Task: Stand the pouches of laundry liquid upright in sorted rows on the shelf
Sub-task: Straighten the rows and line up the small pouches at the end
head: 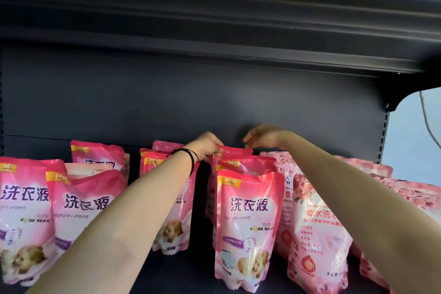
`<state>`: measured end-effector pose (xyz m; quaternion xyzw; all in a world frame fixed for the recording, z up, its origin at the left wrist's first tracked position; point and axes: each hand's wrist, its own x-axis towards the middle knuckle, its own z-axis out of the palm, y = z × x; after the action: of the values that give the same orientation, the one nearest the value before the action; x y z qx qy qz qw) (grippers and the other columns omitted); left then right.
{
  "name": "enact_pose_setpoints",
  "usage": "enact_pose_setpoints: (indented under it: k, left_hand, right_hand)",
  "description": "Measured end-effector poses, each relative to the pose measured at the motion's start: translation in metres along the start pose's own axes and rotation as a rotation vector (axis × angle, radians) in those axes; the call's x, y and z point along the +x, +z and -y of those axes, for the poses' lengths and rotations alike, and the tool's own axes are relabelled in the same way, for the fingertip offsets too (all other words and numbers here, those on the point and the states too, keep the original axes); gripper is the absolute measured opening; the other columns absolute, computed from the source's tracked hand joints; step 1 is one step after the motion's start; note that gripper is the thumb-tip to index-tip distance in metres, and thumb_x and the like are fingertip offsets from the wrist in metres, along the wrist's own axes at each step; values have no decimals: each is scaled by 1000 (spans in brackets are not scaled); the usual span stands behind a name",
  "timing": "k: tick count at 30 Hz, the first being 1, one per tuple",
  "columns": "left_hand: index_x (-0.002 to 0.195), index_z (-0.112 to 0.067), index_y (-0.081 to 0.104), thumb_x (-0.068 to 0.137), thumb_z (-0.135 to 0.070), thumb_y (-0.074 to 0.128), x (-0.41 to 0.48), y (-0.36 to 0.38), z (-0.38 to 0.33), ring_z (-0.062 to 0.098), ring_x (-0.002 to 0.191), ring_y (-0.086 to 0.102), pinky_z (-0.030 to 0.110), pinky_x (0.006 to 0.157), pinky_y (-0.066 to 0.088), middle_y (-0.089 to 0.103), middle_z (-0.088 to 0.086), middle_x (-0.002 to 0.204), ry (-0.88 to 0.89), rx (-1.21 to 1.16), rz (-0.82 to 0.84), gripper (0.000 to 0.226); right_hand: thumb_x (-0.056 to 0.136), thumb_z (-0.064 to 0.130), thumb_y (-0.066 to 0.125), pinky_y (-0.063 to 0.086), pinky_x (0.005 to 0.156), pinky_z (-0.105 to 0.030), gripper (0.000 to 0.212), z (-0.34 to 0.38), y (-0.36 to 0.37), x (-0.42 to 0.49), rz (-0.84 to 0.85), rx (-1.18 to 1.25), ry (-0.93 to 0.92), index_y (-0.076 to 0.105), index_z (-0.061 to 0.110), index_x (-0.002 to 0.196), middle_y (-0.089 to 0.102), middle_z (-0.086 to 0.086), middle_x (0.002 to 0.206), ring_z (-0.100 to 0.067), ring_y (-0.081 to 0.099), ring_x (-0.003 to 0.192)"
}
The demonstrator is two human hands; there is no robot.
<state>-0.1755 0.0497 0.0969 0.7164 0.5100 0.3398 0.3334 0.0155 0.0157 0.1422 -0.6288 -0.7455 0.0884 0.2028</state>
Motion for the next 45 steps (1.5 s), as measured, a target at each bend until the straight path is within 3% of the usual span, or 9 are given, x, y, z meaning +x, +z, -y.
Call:
enact_pose_setpoints:
  k: [3, 11, 14, 22, 30, 35, 38, 42, 45]
  left_hand:
    - [119, 2, 59, 93, 1, 54, 0, -5, -7, 12, 67, 58, 34, 74, 54, 60, 3, 77, -4, -129, -1, 26]
    - [115, -8, 65, 91, -8, 61, 11, 0, -9, 18, 84, 60, 38, 85, 50, 65, 6, 89, 29, -66, -38, 24]
    - [111, -8, 69, 88, -6, 64, 14, 4, -6, 15, 75, 57, 19, 64, 47, 65, 6, 92, 65, 106, -31, 24]
    - [107, -5, 71, 87, -6, 65, 24, 8, -1, 20, 95, 65, 26, 88, 49, 71, 11, 107, 117, 230, -123, 21]
    - [110, -11, 71, 88, -12, 66, 12, -4, -4, 19, 94, 63, 27, 77, 50, 69, 8, 111, 84, 452, -102, 23]
    - [100, -11, 73, 79, -21, 76, 5, -14, -16, 15, 96, 63, 20, 83, 44, 70, 3, 99, 312, 304, -211, 24]
    - [95, -12, 72, 78, -25, 77, -8, -16, -27, 14, 83, 59, 26, 71, 47, 69, 5, 89, 363, 135, -50, 22]
    - [93, -14, 74, 76, -30, 79, -19, -5, -27, 12, 83, 62, 34, 86, 52, 72, 4, 90, 345, 329, 135, 24]
    - [97, -14, 75, 75, -28, 79, -22, 5, -27, 7, 80, 58, 20, 72, 47, 68, -4, 86, 369, 515, 102, 26]
  right_hand:
    - [84, 18, 70, 45, 100, -33, 35, 0, 4, 8, 85, -186, -11, 66, 16, 119, 67, -1, 118, -19, 60, 111]
    - [83, 16, 62, 51, 78, -31, 24, 4, 14, 14, -219, -338, 110, 72, 23, 104, 69, 1, 107, -25, 65, 100]
    - [76, 16, 65, 54, 80, -31, 26, 0, 17, 14, -141, -351, 132, 74, 24, 99, 71, 1, 101, -22, 67, 93]
    - [84, 10, 68, 50, 95, -33, 24, -6, 18, 15, -32, -155, 116, 74, 9, 107, 70, -9, 110, -23, 65, 102]
    - [87, 8, 64, 52, 91, -33, 21, 4, 25, 11, 29, -121, 70, 73, 12, 106, 70, -7, 111, -22, 63, 101]
    - [89, 31, 66, 49, 85, -30, 23, 2, 5, 3, 32, -43, -12, 71, 13, 103, 71, 0, 99, -18, 64, 89]
    - [90, 38, 62, 49, 90, -32, 26, -5, -10, -8, 97, 91, -18, 66, 16, 102, 70, 5, 95, -16, 65, 94]
    - [84, 40, 70, 50, 87, -31, 26, -20, -18, -20, 161, -70, -22, 72, 17, 96, 72, 1, 95, -16, 65, 91]
    - [79, 37, 75, 47, 100, -35, 23, -27, -19, -25, 168, -229, -2, 75, 22, 97, 73, 5, 103, -16, 65, 102]
